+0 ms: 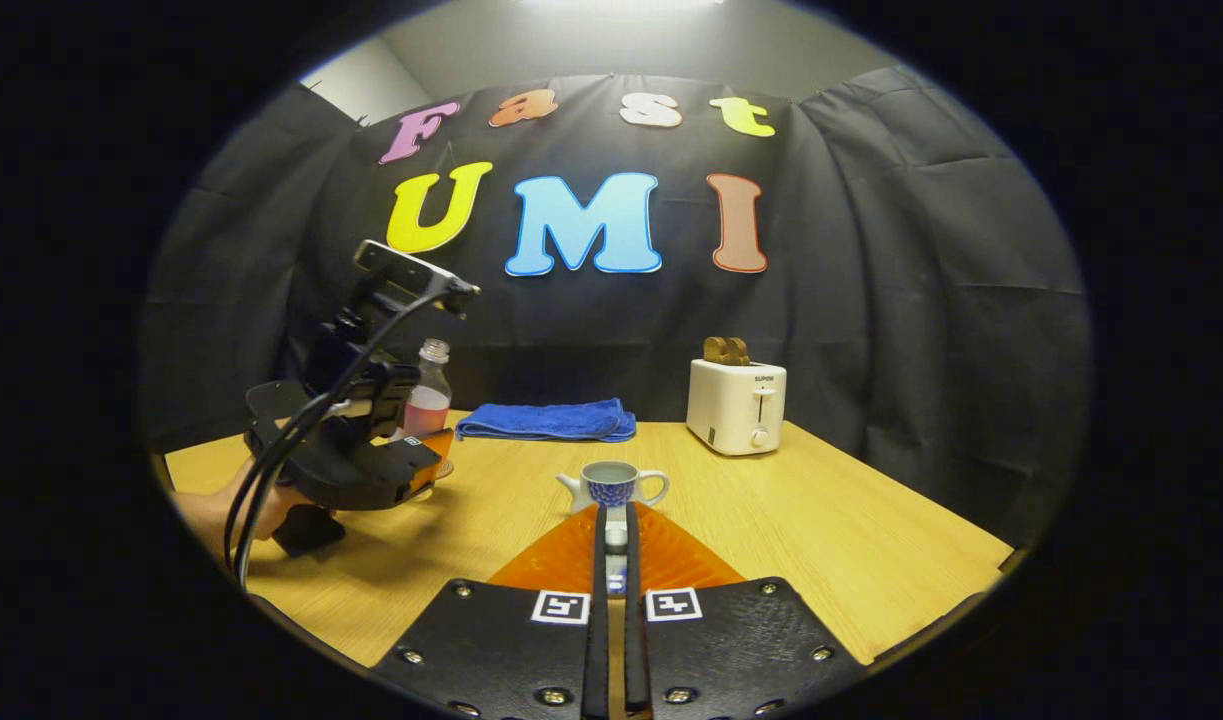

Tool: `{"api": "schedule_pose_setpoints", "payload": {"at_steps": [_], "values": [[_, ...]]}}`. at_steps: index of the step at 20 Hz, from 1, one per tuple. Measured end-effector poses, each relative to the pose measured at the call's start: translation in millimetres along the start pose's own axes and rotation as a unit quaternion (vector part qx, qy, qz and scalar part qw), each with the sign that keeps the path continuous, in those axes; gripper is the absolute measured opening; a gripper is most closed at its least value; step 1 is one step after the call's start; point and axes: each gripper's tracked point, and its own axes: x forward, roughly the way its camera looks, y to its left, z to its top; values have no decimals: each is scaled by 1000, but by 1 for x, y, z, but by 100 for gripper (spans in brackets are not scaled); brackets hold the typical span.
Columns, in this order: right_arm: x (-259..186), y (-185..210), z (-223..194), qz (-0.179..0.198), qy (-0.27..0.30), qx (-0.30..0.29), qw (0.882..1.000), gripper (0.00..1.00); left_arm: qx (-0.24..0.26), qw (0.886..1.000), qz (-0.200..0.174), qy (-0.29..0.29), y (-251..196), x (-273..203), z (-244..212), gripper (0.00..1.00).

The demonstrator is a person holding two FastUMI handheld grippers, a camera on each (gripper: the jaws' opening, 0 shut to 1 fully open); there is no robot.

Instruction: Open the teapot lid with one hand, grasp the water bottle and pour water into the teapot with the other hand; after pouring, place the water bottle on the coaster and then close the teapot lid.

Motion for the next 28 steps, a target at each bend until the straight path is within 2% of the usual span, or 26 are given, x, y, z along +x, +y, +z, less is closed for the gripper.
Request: {"api": "schedule_pose_setpoints", "payload": {"at_steps": [5, 8, 11, 17, 21, 28], "values": [[-23, 1, -10, 7, 12, 2, 1000, 6, 137, 990, -9, 6, -21, 8, 9, 84], [-37, -2, -15, 6, 16, 4, 1000, 6, 216, 976, -18, 11, -35, 16, 12, 85], [-44, -4, -18, 3, 21, 8, 1000, 6, 273, 961, -30, 14, -48, 21, 14, 85], [-48, -3, -23, 6, 24, 16, 1000, 6, 388, 921, -28, 9, -59, 20, 29, 85], [-50, -5, -25, 5, 24, 17, 1000, 6, 429, 902, -44, 13, -72, 26, 30, 86], [-49, -9, -31, 3, 28, 25, 999, 6, 517, 854, -51, 5, -88, 34, 44, 85]]}}
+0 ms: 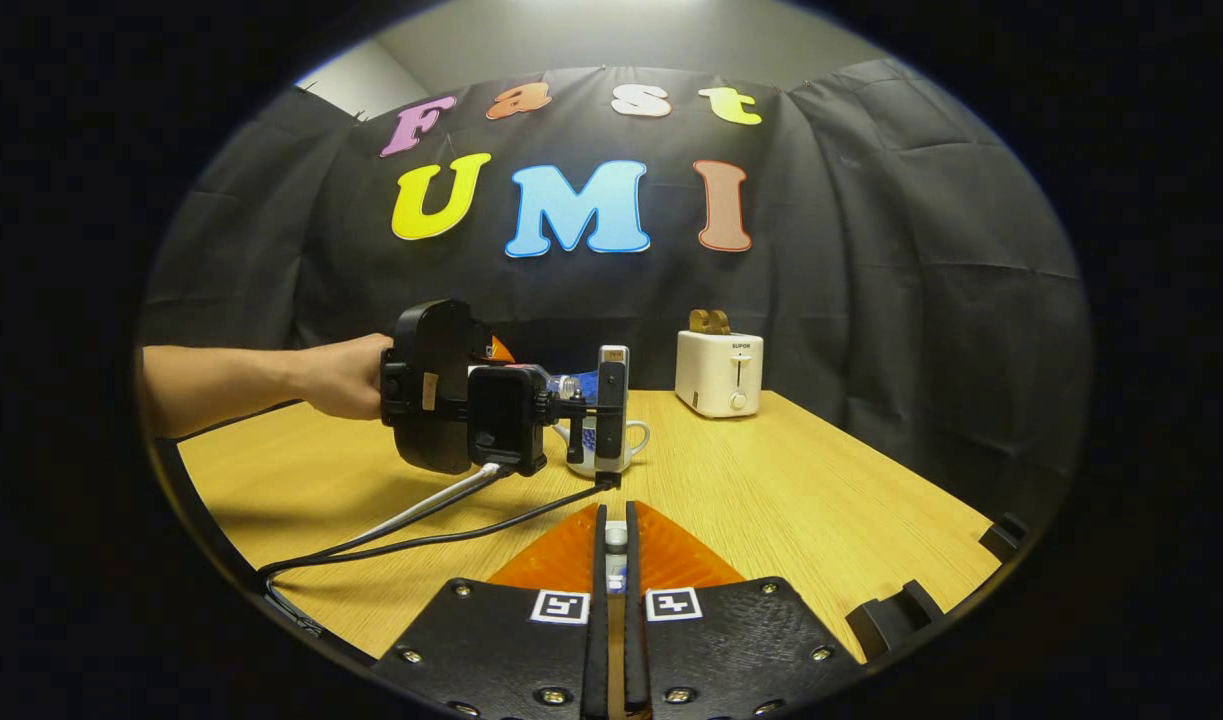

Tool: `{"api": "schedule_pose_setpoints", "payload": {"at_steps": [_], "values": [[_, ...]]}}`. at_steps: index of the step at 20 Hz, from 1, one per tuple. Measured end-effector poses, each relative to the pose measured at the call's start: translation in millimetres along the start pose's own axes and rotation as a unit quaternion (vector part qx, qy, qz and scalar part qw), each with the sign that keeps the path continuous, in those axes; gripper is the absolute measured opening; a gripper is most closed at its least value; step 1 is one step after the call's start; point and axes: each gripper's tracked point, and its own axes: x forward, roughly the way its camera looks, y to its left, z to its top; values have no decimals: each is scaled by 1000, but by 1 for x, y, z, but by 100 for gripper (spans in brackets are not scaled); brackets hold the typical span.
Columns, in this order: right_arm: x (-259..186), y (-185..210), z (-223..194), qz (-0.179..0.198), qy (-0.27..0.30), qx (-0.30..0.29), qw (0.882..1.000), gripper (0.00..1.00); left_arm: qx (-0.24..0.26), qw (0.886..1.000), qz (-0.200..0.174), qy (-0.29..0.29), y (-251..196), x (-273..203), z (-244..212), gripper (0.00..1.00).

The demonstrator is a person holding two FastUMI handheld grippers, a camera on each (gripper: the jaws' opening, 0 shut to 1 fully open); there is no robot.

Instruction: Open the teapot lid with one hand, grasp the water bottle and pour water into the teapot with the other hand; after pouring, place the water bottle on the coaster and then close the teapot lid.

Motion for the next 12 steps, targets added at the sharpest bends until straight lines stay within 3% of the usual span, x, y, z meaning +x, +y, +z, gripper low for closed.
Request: {"api": "schedule_pose_setpoints", "payload": {"at_steps": [12], "values": [[0, -6, -2, -6, -2, 9, 1000, 6, 114, 993, 11, 5, 7, 2, 7, 86]]}}
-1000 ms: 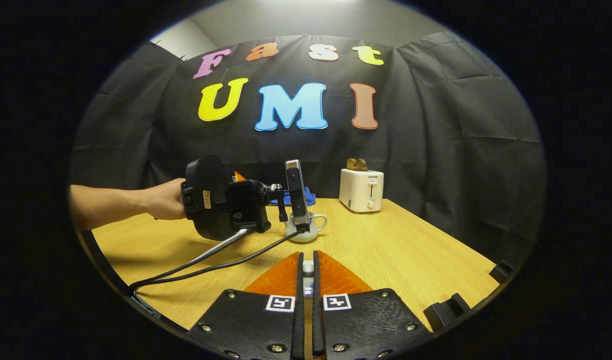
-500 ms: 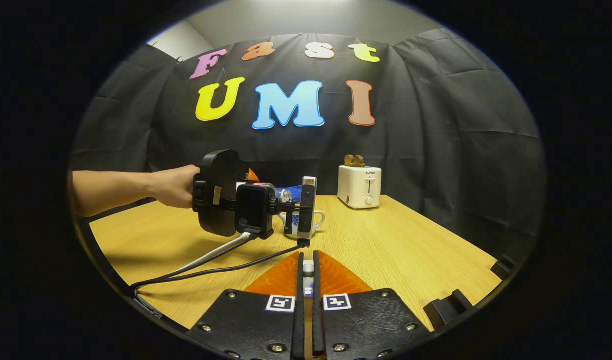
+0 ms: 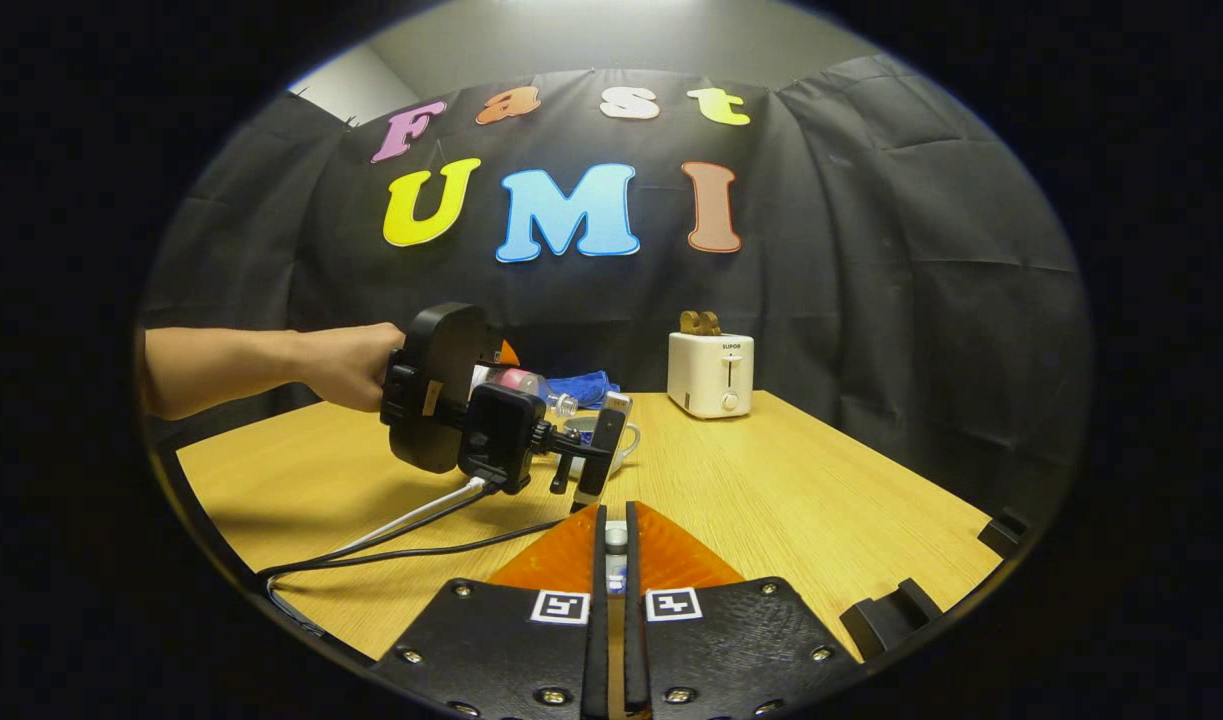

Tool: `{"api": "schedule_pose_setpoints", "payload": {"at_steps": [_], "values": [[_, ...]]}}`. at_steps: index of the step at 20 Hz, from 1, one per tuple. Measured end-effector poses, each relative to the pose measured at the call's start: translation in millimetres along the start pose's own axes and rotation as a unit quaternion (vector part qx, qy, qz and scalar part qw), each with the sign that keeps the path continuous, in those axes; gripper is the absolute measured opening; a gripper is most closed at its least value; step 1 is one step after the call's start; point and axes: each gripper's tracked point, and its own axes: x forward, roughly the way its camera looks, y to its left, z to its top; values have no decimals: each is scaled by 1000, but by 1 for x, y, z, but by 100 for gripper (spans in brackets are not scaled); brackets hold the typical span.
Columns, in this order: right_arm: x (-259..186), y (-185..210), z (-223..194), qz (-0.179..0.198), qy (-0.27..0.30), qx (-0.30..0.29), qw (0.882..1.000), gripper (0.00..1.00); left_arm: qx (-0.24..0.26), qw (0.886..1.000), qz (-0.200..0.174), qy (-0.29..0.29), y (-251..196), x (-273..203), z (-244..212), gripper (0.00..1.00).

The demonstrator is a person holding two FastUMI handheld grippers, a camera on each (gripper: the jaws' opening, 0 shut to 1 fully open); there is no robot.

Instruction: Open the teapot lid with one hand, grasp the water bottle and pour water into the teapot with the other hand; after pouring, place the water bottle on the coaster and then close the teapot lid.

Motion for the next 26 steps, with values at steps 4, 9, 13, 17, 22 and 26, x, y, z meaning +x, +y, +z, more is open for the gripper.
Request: {"api": "schedule_pose_setpoints", "payload": {"at_steps": [4, 9, 13, 17, 22, 26], "values": [[-1, 0, -3, 7, 2, 8, 1000, 6, 25, 999, 19, -6, 7, -4, 3, 86], [-3, -4, -2, 0, 3, 9, 1000, 6, 65, 998, 19, -11, 15, -3, 4, 85], [-3, -3, -2, 4, 2, 8, 1000, 6, 86, 996, 26, -10, 21, -3, 3, 85], [-1, 2, -4, 14, 5, 8, 1000, 6, 101, 994, 36, -10, 25, -3, 4, 85], [-2, 2, -2, 14, 1, 1, 1000, 6, 130, 991, 37, -10, 29, -2, 4, 86], [-3, 1, -6, 14, 7, 1, 1000, 6, 152, 988, 36, -11, 32, -1, 6, 85]]}}
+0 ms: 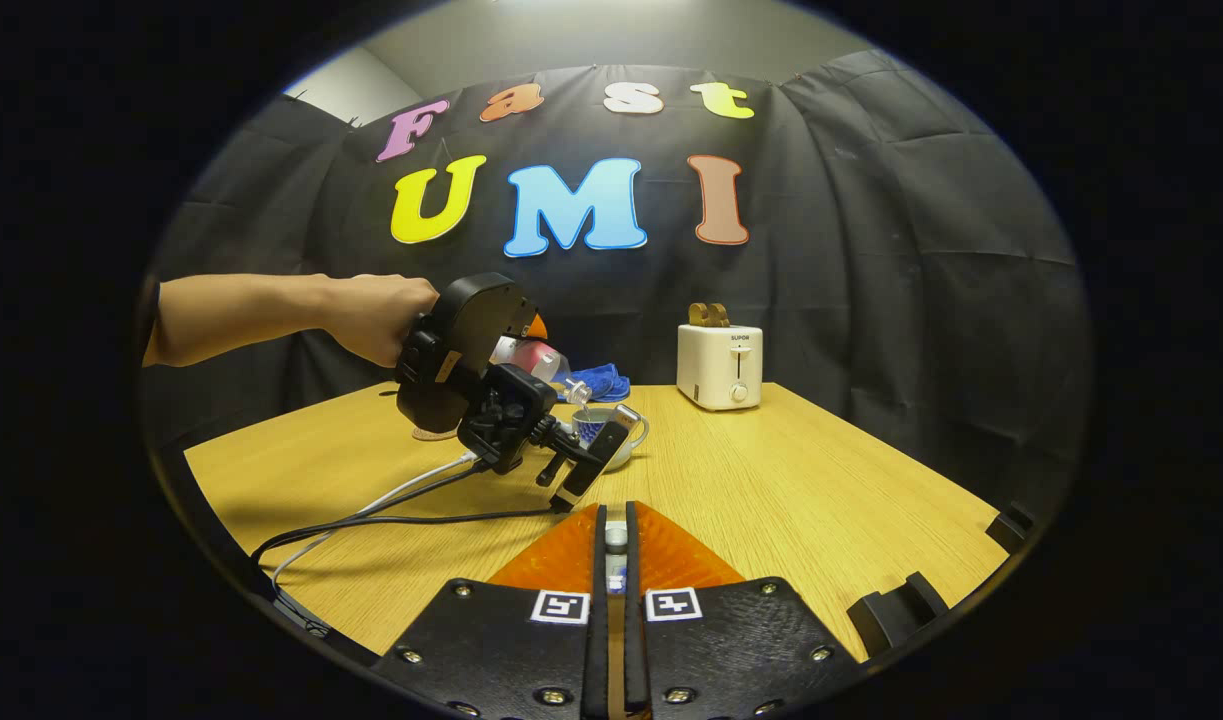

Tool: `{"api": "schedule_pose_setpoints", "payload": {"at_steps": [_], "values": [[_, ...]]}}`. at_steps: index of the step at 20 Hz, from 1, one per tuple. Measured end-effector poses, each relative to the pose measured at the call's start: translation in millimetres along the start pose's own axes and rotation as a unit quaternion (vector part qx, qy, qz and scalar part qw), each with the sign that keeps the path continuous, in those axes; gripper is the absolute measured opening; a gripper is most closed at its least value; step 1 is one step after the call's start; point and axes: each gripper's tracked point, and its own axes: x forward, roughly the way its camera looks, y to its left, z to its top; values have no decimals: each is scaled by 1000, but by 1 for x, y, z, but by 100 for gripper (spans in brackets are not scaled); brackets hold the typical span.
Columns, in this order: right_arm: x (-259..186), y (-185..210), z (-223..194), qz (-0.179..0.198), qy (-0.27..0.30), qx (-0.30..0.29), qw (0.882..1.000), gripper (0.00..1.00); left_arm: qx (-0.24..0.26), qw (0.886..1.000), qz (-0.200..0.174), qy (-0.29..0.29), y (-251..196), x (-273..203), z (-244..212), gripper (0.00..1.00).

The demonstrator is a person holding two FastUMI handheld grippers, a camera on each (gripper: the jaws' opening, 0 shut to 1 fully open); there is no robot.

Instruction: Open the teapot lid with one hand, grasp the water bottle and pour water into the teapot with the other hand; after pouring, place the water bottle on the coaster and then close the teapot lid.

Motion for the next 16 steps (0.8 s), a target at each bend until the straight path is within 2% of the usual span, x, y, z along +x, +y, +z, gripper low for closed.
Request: {"api": "schedule_pose_setpoints", "payload": {"at_steps": [9, 12, 16], "values": [[1, 0, 2, 3, -2, -6, 1000, 6, 36, 999, 11, 3, 14, -3, -3, 85], [1, 2, 0, 6, 1, -6, 1000, 6, 61, 998, 14, 8, 19, -1, -7, 85], [0, -1, -2, 4, 4, -4, 1000, 6, 67, 998, 15, 8, 23, -2, -7, 86]]}}
